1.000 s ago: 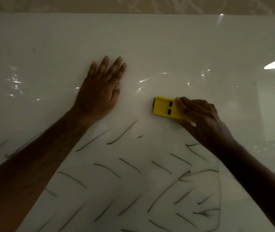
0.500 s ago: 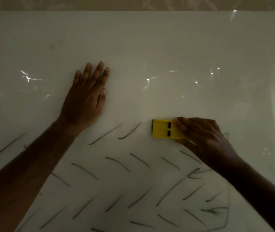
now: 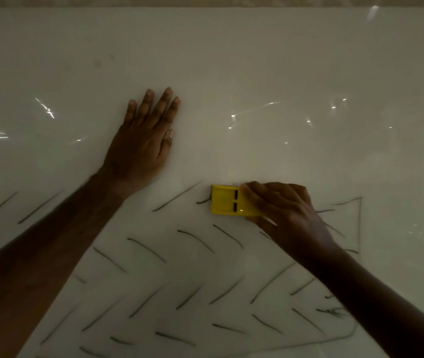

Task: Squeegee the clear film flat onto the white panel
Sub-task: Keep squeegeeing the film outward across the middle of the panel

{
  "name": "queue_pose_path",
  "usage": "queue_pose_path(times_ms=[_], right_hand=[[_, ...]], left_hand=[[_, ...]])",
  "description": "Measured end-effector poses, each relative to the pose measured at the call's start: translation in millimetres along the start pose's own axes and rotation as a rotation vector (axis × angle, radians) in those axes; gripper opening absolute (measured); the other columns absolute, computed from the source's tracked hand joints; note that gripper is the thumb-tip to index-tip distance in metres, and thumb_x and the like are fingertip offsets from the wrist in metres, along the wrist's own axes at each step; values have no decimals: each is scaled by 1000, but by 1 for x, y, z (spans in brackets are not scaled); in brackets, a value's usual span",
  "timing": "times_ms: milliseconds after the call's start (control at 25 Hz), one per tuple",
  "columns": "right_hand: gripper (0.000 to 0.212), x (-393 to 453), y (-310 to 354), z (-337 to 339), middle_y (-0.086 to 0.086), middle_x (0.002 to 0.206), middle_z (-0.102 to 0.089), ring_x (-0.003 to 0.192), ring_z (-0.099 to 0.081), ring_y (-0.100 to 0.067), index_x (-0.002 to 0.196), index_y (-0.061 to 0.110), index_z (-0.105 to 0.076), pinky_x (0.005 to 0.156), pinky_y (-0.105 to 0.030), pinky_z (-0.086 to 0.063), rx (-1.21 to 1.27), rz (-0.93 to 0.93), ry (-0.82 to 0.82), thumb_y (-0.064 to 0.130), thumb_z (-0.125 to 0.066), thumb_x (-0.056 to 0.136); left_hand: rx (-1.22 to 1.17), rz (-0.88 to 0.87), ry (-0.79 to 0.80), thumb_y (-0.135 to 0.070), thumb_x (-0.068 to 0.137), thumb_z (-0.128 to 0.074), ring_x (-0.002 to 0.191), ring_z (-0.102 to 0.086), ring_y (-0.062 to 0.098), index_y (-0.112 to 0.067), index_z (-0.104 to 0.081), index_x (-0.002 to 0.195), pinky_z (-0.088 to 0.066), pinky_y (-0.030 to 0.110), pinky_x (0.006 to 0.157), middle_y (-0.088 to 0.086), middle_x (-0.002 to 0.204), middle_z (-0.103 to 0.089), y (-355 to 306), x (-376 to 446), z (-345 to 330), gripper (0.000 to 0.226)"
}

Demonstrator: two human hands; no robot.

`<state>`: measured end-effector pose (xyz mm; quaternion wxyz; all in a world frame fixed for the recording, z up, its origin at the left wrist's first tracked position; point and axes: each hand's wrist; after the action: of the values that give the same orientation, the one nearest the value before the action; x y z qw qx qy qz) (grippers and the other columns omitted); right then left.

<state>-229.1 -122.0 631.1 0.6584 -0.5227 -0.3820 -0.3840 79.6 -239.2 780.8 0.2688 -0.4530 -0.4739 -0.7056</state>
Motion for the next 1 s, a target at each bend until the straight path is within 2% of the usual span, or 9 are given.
queue_pose_path(times_ms=[120, 320, 400, 520, 600, 720, 840, 1000], right_hand=[[60, -10, -27, 14, 3, 148, -60, 123, -62, -28, 150, 23, -54, 99, -48, -48, -36, -54, 23, 39, -68, 95], [63, 61, -16, 5, 2, 147, -60, 124, -56, -27, 150, 24, -52, 100, -48, -42, 53, -183, -34, 42, -67, 92], [64, 77, 11, -11, 4, 147, -59, 125, -56, -26, 150, 25, -51, 99, -49, -43, 68, -140, -22, 42, -70, 91], [63, 48, 37, -21, 8, 152, -55, 129, -54, -24, 154, 27, -46, 102, -50, -42, 49, -7, 38, 43, -65, 96], [61, 19, 33, -15, 9, 153, -54, 129, -56, -23, 154, 27, -46, 102, -50, -44, 46, 52, 55, 43, -64, 98], [59, 2, 12, -5, 9, 150, -57, 124, -60, -26, 152, 25, -50, 99, -49, -47, 15, 24, 49, 41, -69, 98], [59, 32, 3, -6, 7, 150, -57, 124, -56, -26, 152, 26, -49, 100, -46, -42, 24, -63, 4, 46, -62, 98], [63, 103, 38, -26, 8, 149, -57, 120, -50, -22, 151, 27, -49, 95, -46, -40, 82, -103, -52, 49, -62, 94]], left_hand=[[1, -3, -5, -32, 113, -29, 166, -14, 40, -16, -21, 172, -10, 60, 133, 7, 180, -16, 6, -2, 1, 62], [16, 12, -16, -31, 113, -30, 164, -14, 46, -14, -23, 172, -10, 62, 132, 10, 180, -17, 4, -2, -1, 62], [15, 6, -20, -31, 112, -30, 164, -15, 47, -12, -23, 171, -10, 61, 132, 9, 180, -18, 7, -2, 0, 62], [-10, -1, -9, -30, 112, -29, 165, -13, 45, -11, -21, 172, -8, 59, 132, 7, 180, -17, 12, -1, 0, 63], [-23, 20, -9, -30, 112, -29, 165, -12, 45, -11, -21, 172, -8, 60, 132, 7, 180, -17, 22, -5, 2, 64], [-37, 59, -3, -30, 111, -28, 165, -12, 45, -12, -20, 172, -8, 61, 132, 6, 180, -17, 42, -12, 7, 64], [-31, 71, -6, -30, 111, -30, 165, -12, 45, -11, -21, 172, -8, 61, 131, 6, 180, -17, 44, -14, 7, 64], [-16, 63, -7, -29, 112, -33, 165, -13, 45, -10, -21, 171, -9, 60, 132, 8, 180, -17, 43, -13, 6, 64]])
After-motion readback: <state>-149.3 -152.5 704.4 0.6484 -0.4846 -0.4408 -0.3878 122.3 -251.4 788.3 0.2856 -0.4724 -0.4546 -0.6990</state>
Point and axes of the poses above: each hand's wrist, its own x-axis towards the middle knuckle, its own z-axis out of the back of the hand, y = z × x
